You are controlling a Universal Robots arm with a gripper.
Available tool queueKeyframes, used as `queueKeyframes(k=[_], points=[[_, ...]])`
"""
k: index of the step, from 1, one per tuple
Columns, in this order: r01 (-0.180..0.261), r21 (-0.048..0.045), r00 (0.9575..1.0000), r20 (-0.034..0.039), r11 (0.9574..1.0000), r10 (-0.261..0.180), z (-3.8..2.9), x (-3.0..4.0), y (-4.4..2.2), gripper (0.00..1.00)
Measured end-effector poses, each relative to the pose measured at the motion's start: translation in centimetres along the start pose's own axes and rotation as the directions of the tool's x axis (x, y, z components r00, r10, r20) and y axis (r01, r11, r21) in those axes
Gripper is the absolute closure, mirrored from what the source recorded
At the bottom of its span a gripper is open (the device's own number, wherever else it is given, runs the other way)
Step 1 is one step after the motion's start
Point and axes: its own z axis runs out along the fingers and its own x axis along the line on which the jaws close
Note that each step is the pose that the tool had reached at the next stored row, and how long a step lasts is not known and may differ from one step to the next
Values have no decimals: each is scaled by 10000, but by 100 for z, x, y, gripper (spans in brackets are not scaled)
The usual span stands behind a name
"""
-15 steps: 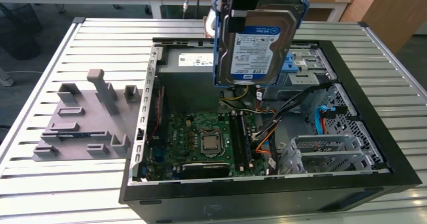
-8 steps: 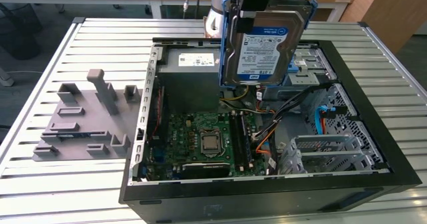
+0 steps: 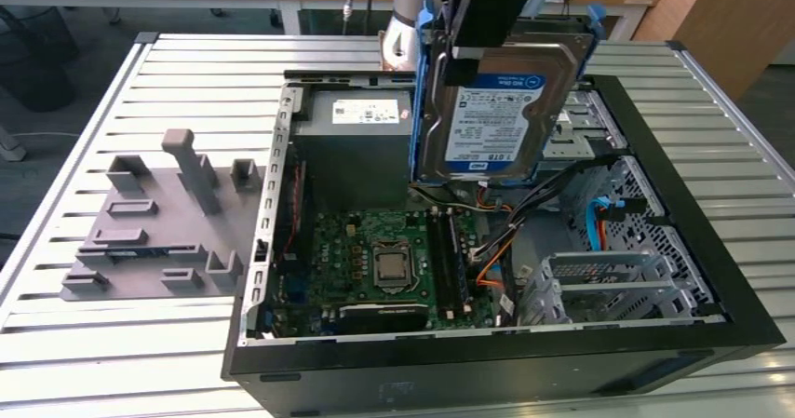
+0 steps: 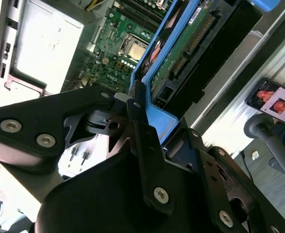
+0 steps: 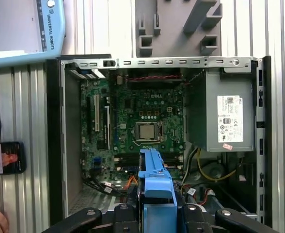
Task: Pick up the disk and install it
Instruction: 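Insert the disk into the insertion slot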
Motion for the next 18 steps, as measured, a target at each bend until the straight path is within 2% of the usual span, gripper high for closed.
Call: queueKeyframes(k=[4, 6, 18], points=[[1, 0, 10000, 9, 10000, -1, 16, 164, -8, 64], [1, 0, 10000, 12, 10000, -1, 21, 210, -10, 64], [1, -1, 10000, 10, 10000, -1, 20, 222, -11, 64]])
